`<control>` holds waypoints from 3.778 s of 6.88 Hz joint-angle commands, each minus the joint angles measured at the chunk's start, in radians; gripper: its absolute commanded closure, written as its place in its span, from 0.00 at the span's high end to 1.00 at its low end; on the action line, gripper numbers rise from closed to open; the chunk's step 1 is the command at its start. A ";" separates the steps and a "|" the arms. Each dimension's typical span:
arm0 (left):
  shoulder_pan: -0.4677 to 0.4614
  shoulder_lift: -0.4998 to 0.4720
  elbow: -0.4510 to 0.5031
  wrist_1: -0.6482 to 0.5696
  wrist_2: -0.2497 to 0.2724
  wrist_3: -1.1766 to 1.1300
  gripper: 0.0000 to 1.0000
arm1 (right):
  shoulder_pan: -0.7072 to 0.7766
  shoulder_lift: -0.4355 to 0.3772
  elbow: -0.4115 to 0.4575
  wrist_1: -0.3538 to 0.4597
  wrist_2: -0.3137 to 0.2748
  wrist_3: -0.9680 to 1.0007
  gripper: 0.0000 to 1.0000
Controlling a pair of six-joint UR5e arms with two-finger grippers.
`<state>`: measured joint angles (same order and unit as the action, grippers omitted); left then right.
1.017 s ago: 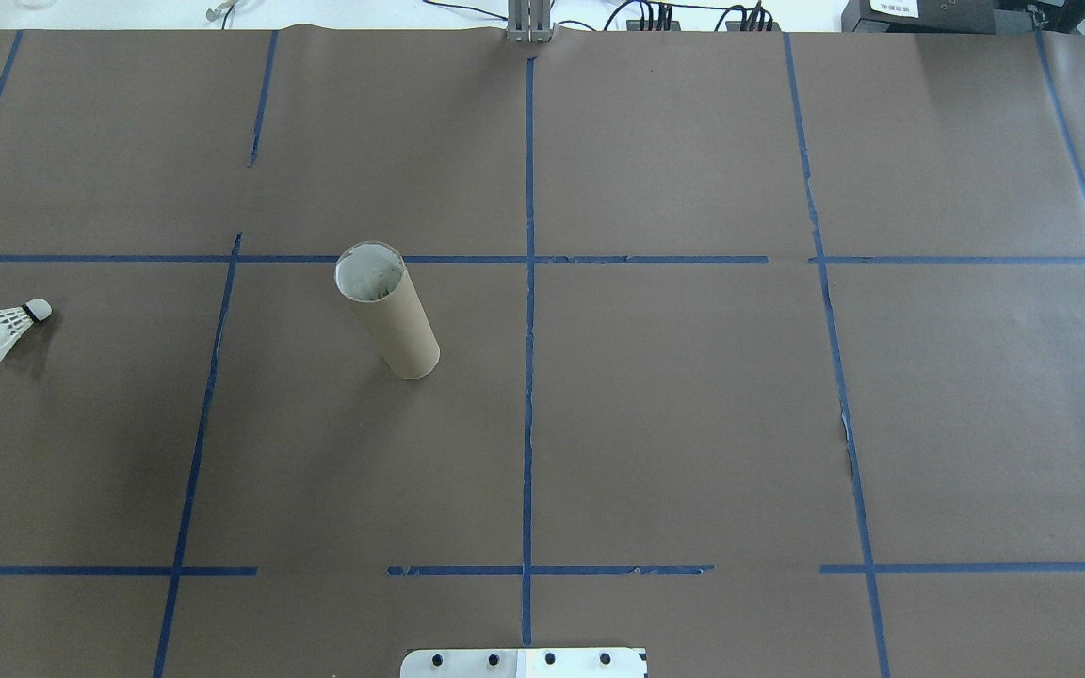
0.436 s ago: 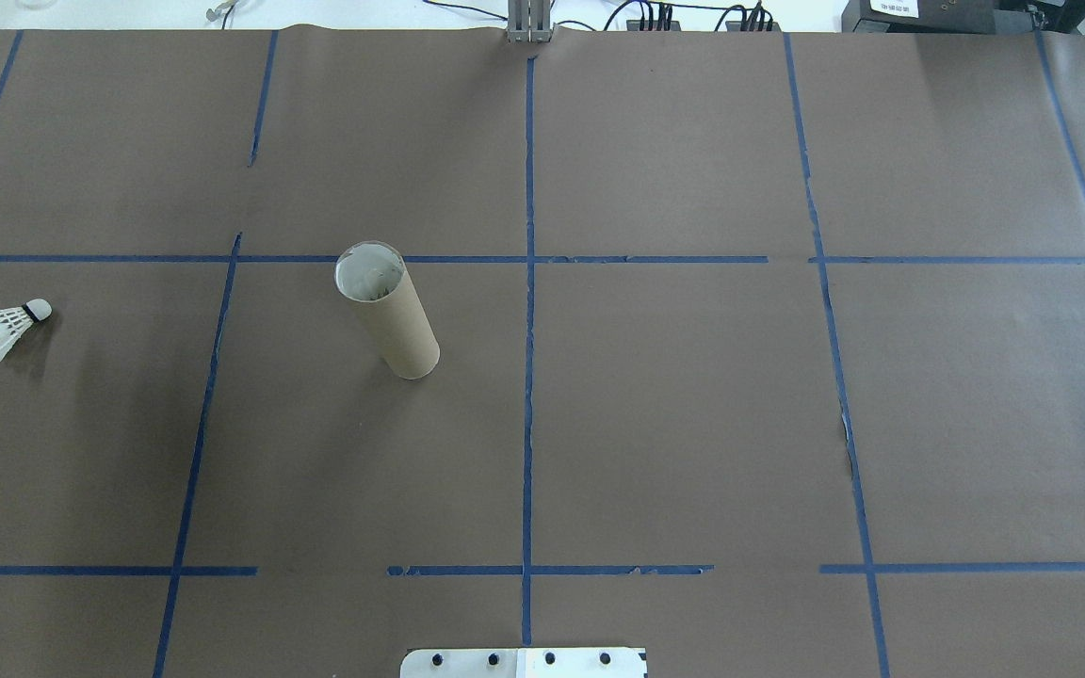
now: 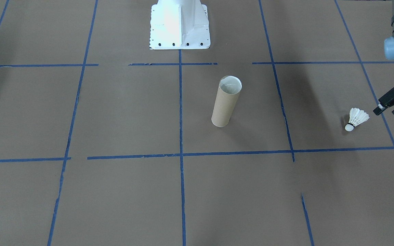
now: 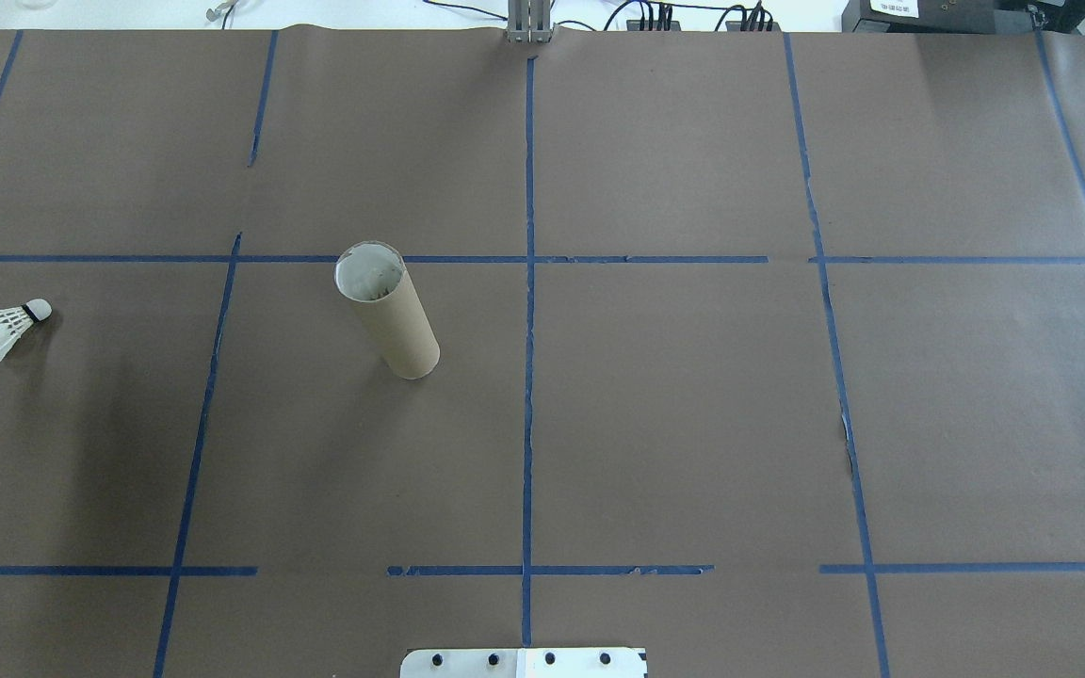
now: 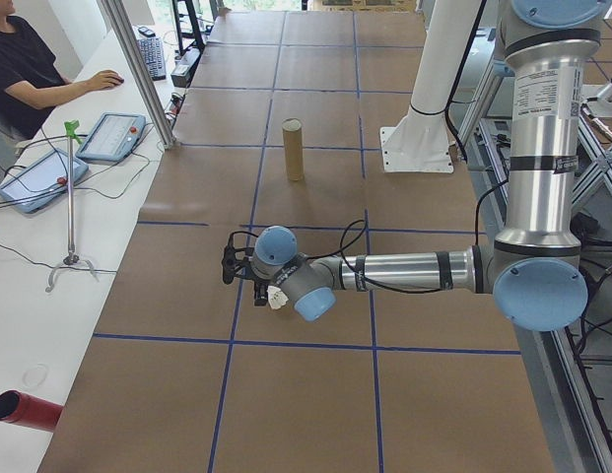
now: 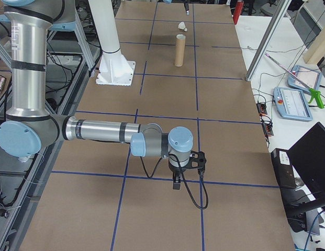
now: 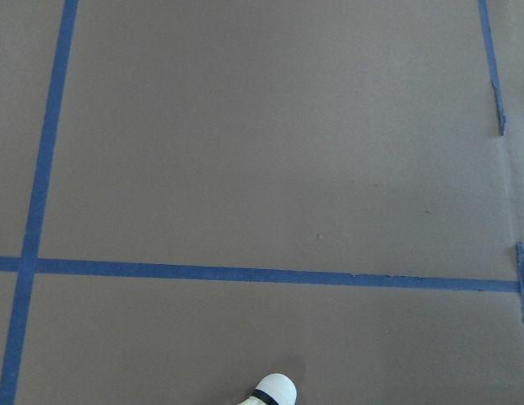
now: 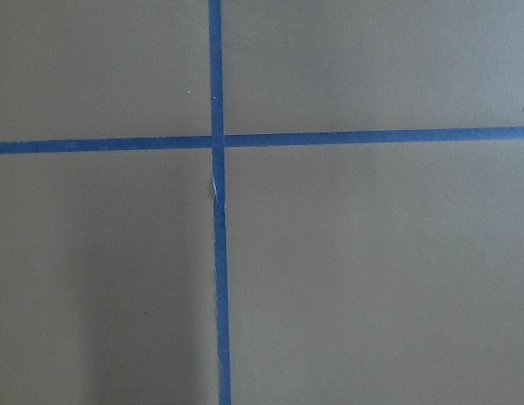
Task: Collect badminton balls into bucket
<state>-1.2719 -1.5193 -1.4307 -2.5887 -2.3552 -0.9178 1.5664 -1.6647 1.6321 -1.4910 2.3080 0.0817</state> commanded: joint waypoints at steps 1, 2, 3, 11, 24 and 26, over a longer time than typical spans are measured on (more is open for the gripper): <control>0.005 0.027 0.126 -0.283 0.046 -0.196 1.00 | 0.000 0.000 0.000 0.000 0.001 0.000 1.00; 0.020 0.039 0.130 -0.325 0.053 -0.266 1.00 | 0.000 0.000 0.000 0.000 -0.001 0.000 1.00; 0.032 0.041 0.131 -0.352 0.056 -0.335 1.00 | 0.001 -0.001 0.000 0.000 -0.001 0.001 1.00; 0.293 0.048 0.150 -0.544 0.332 -0.659 0.86 | 0.000 0.000 0.000 0.000 -0.001 0.001 1.00; 0.253 -0.010 -0.288 -0.074 0.099 -0.619 0.00 | 0.001 0.000 0.002 0.000 0.001 0.001 1.00; 0.171 -0.066 -0.434 0.185 0.041 -0.386 0.00 | 0.000 0.000 0.000 0.000 -0.001 0.001 1.00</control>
<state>-1.0572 -1.5514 -1.7758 -2.5626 -2.2881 -1.4236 1.5668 -1.6643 1.6333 -1.4910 2.3083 0.0828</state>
